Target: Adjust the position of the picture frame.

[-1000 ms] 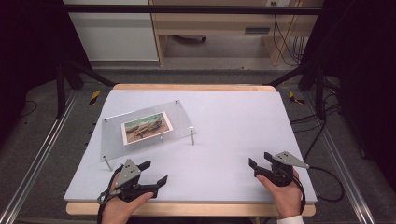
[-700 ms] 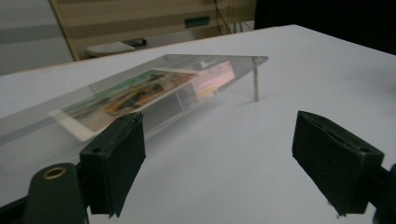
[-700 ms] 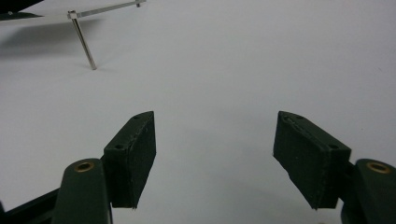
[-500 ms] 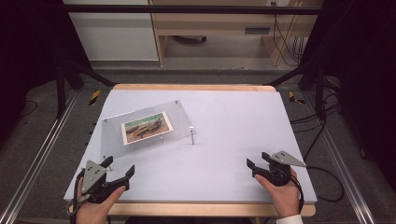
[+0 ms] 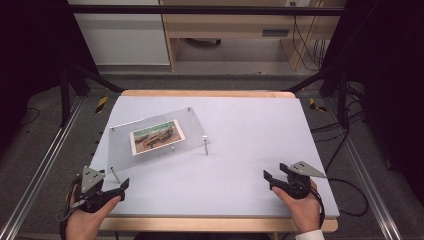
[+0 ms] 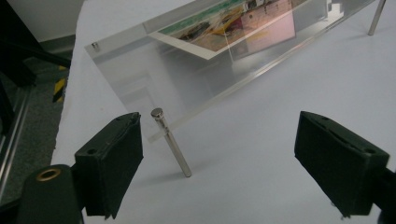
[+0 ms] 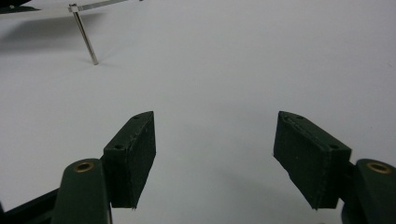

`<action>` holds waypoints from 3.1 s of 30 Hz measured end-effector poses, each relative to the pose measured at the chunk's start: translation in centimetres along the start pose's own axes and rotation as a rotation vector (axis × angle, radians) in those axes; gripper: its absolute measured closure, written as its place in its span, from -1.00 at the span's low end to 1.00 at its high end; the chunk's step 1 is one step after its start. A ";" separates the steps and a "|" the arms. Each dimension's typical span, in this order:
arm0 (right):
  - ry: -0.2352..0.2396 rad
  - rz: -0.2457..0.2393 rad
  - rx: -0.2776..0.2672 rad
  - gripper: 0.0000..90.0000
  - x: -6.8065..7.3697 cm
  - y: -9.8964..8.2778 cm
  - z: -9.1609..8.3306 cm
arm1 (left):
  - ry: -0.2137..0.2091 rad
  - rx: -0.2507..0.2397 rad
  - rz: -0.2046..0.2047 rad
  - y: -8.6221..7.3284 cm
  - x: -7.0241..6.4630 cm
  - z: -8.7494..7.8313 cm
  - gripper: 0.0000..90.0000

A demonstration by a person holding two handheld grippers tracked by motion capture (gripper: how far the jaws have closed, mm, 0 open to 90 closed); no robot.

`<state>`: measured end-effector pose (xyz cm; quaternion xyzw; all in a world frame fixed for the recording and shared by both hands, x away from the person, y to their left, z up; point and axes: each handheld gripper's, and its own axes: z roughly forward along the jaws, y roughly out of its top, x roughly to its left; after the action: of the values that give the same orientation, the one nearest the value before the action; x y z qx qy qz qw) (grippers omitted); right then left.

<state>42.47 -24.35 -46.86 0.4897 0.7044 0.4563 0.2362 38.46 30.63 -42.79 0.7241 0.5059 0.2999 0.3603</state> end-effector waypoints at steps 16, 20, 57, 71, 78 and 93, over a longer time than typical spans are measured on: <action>0.000 -0.007 0.001 -0.34 0.2 0.0 0.2 | -0.046 0.073 -0.065 -2.2 3.2 3.2 -0.31; -0.001 -0.005 0.003 -0.34 0.2 0.0 0.2 | -0.049 0.072 -0.066 -2.1 3.0 3.9 -0.20; 0.002 -0.022 0.012 -0.34 0.4 0.0 0.6 | -0.038 0.029 -0.115 -2.0 4.0 5.1 0.59; 0.024 -0.042 -0.012 -0.06 1.0 0.3 0.6 | -0.073 0.013 -0.157 -1.9 4.1 5.1 0.83; 0.074 -0.054 -0.042 0.10 2.8 1.4 1.3 | -0.081 0.012 -0.167 -1.9 4.1 5.0 0.86; 0.187 -0.197 0.004 0.24 10.0 7.1 8.4 | -0.125 0.025 -0.191 -1.5 4.2 4.7 0.87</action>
<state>48.33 -11.11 -43.50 0.3741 0.7690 0.4731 0.2120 42.79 33.96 -46.38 0.6942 0.5528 0.2121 0.4093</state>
